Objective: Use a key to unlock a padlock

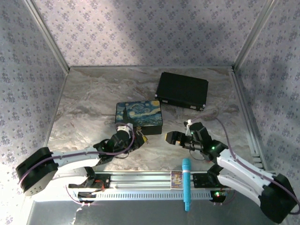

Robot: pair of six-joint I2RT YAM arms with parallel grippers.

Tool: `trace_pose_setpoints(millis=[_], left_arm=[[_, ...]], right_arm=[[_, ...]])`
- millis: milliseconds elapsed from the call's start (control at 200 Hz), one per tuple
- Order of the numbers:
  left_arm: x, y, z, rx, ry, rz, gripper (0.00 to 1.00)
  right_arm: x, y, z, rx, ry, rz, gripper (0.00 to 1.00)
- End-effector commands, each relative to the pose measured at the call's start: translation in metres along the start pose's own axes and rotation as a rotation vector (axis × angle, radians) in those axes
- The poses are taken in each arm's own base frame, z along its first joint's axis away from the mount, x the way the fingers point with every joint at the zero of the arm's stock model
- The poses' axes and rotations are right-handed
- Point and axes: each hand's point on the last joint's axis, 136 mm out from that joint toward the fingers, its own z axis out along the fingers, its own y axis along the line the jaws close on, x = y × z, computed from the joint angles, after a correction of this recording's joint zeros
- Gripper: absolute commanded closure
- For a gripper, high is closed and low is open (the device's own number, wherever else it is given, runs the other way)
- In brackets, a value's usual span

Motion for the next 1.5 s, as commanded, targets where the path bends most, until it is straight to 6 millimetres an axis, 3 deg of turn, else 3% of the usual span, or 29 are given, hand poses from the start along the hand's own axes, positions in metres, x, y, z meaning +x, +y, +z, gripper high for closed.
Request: trace_pose_setpoints(millis=[0, 120, 235, 380, 500, 780, 999, 1199, 1494], left_arm=[[-0.01, -0.028, -0.002, 0.046, -0.009, -0.029, 1.0], [-0.009, -0.03, -0.003, 0.053, -0.002, -0.045, 1.0], [-0.007, -0.031, -0.004, 0.06, 0.004, -0.056, 1.0], [-0.005, -0.034, -0.004, 0.061, 0.014, -0.059, 1.0], [-0.005, -0.037, -0.006, 0.07, 0.014, -0.064, 1.0], [-0.005, -0.042, -0.012, 0.095, 0.017, -0.067, 1.0], [-0.006, -0.043, -0.018, 0.1, 0.006, -0.06, 1.0], [-0.005, -0.04, -0.02, 0.101, 0.006, -0.066, 1.0], [-0.002, -0.035, -0.018, 0.085, 0.01, -0.06, 1.0]], right_arm=[[0.004, -0.045, -0.025, 0.317, 0.014, -0.254, 0.05], [-0.014, -0.017, -0.026, 0.344, -0.067, -0.517, 0.15], [-0.017, 0.029, -0.01, 0.275, -0.097, -0.79, 0.27], [0.005, 0.081, 0.024, 0.125, -0.09, -1.033, 0.4], [0.023, 0.106, 0.045, 0.048, -0.098, -1.143, 0.46], [0.04, 0.109, 0.075, 0.038, -0.111, -1.181, 0.47], [0.048, 0.111, 0.091, 0.068, -0.089, -1.212, 0.53], [0.037, 0.108, 0.093, 0.127, -0.143, -1.187, 0.7], [0.043, 0.112, 0.096, 0.059, -0.091, -1.144, 0.92]])
